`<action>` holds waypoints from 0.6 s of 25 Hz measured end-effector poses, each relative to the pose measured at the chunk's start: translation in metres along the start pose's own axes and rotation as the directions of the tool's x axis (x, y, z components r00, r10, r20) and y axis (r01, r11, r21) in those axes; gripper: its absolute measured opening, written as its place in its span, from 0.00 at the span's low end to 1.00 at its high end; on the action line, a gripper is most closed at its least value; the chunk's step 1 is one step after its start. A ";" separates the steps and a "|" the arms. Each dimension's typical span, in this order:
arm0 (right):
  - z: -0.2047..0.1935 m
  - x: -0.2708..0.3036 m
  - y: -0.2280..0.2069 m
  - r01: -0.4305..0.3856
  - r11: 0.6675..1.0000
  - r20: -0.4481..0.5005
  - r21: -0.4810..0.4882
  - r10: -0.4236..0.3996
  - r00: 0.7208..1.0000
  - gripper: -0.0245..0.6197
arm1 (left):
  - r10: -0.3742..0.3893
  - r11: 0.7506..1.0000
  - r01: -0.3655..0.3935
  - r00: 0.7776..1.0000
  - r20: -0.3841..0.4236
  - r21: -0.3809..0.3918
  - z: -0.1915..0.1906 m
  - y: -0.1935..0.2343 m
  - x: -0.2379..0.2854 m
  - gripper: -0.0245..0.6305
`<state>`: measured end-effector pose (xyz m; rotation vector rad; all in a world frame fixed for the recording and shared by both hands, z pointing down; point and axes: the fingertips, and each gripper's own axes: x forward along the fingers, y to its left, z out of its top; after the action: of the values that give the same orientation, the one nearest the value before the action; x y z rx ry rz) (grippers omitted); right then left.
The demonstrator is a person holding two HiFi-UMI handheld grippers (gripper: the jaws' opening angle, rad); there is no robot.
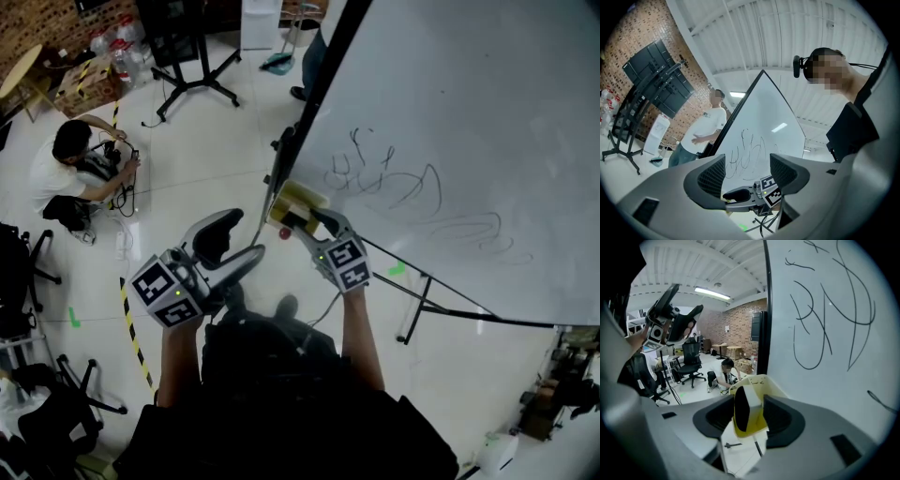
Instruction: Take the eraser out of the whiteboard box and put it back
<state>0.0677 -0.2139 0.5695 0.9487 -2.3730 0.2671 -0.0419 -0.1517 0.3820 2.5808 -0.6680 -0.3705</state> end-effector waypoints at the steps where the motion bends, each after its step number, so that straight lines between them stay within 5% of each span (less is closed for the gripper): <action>1: 0.000 0.001 0.001 0.001 1.000 -0.002 -0.007 -0.001 1.000 0.38 | 0.001 1.000 -0.001 1.000 0.000 0.000 0.000 0.000 0.000 0.48; 15: 0.002 0.007 0.010 -0.001 0.992 -0.026 -0.126 -0.003 1.000 0.35 | 0.003 1.000 -0.003 1.000 -0.014 0.003 0.000 0.002 0.000 0.48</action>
<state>0.0561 -0.2116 0.5724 0.8821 -2.3359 0.1268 -0.0423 -0.1532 0.3829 2.5827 -0.6687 -0.3506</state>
